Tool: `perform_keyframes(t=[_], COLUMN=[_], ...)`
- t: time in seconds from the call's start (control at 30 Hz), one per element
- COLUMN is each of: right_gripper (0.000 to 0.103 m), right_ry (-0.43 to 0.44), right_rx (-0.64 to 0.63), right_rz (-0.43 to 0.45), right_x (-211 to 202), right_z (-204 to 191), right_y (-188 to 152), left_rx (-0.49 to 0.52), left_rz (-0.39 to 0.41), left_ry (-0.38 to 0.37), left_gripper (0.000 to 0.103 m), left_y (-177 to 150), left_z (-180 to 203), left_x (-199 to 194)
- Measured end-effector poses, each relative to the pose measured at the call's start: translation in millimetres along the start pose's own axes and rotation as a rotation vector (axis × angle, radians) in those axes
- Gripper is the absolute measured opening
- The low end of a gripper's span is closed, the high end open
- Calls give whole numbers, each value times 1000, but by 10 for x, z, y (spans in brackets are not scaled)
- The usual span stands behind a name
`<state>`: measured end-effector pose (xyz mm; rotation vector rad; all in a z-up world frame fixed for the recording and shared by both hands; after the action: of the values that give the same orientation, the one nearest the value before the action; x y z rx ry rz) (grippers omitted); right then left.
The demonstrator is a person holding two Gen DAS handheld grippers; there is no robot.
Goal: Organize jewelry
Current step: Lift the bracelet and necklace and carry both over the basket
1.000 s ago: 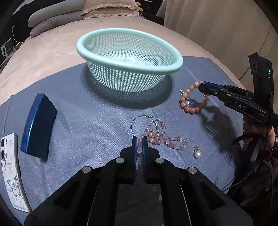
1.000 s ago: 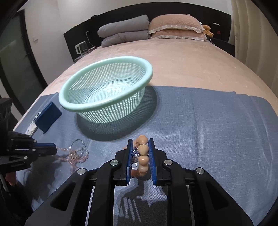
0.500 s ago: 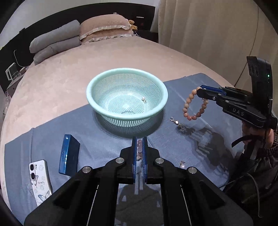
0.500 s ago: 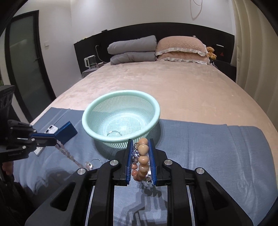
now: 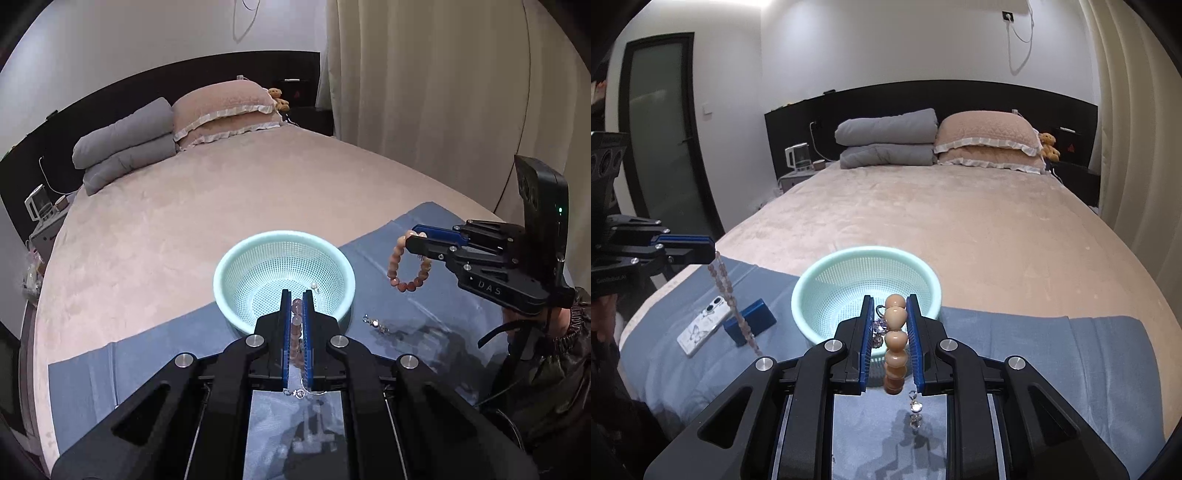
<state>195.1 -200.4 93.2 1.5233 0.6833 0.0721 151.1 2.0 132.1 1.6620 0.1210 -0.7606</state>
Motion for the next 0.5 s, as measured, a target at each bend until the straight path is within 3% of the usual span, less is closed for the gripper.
perform_keyframes(t=[0.27, 0.5], right_gripper=[17, 17], right_ry=[13, 26], right_rx=[-36, -58], right_rz=[4, -36], right_x=[230, 597], right_z=[-17, -55], right_y=[186, 97], left_rx=[-23, -14], left_rz=[39, 14], left_ry=[-5, -6], left_gripper=[6, 6], left_y=[349, 411], left_z=[-143, -261], left_x=[98, 392])
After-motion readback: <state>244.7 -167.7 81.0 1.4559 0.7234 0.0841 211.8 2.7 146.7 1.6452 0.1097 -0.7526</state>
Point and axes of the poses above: each gripper's, at about its wrist camera, not at the fingertips, and x roughly the way its jaws point, z to its right, y to its top, the point moved 5 cm from there along x, roughly the way its jaws point, and after that the axes turned 8 degrees about z, right-handed, at the moved point
